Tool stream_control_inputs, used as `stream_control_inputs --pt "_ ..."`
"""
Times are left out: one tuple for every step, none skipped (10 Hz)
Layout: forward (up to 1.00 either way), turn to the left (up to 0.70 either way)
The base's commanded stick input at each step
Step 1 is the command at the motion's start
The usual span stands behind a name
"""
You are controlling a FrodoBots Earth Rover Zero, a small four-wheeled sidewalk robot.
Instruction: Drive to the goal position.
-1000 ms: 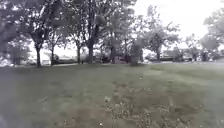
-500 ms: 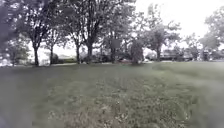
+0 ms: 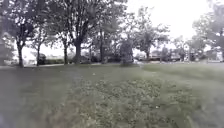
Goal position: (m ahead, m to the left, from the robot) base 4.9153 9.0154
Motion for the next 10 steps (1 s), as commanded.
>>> stream_control_inputs --pt "0.7 0.0" --pt "0.7 0.0" --pt "0.7 0.0" --pt "0.7 0.0" --pt "0.7 0.0" --pt "0.7 0.0" --pt "0.7 0.0" --pt "0.7 0.0" --pt "0.7 0.0" --pt "0.7 0.0"
